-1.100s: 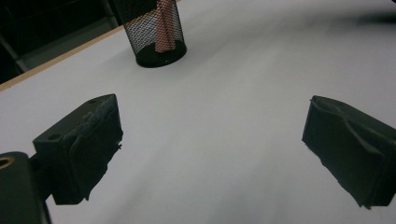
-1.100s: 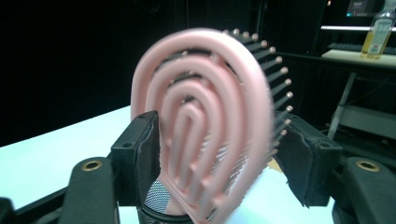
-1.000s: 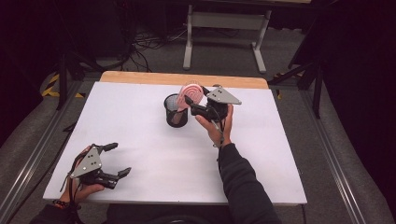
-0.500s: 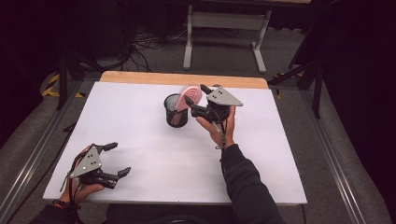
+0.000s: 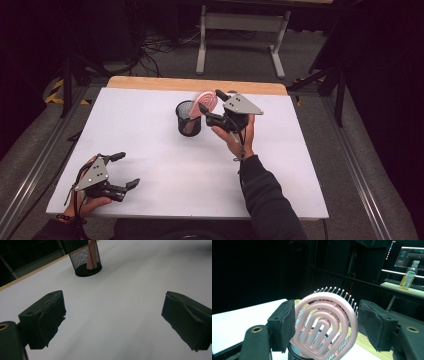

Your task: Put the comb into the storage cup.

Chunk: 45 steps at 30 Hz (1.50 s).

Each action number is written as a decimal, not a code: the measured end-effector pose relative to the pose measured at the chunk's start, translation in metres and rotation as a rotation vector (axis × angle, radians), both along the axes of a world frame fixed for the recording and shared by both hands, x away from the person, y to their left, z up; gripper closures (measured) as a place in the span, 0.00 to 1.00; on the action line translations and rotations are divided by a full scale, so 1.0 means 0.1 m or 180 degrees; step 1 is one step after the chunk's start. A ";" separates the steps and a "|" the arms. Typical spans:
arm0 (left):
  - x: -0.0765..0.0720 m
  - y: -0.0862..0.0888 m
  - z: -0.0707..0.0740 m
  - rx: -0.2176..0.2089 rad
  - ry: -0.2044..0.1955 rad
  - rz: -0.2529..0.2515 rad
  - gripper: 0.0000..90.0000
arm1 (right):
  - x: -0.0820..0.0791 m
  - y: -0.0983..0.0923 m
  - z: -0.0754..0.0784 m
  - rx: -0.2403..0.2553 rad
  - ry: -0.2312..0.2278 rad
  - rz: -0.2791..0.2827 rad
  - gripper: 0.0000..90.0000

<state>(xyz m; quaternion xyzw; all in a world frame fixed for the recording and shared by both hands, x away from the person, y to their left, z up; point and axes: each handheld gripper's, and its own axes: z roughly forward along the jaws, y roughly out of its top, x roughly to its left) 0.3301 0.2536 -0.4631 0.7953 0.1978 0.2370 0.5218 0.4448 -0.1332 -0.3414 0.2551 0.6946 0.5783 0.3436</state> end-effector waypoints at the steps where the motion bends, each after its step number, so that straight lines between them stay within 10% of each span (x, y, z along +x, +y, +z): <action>1: 0.00 0.00 0.00 -0.0001 -0.0001 -0.0003 0.07 | -0.01 0.00 0.01 -0.0002 -0.0014 0.0002 0.35; 45: 0.00 0.00 0.00 0.0010 -0.0006 0.0018 0.07 | -0.23 -0.16 0.09 -0.0183 -0.0163 -0.0012 0.25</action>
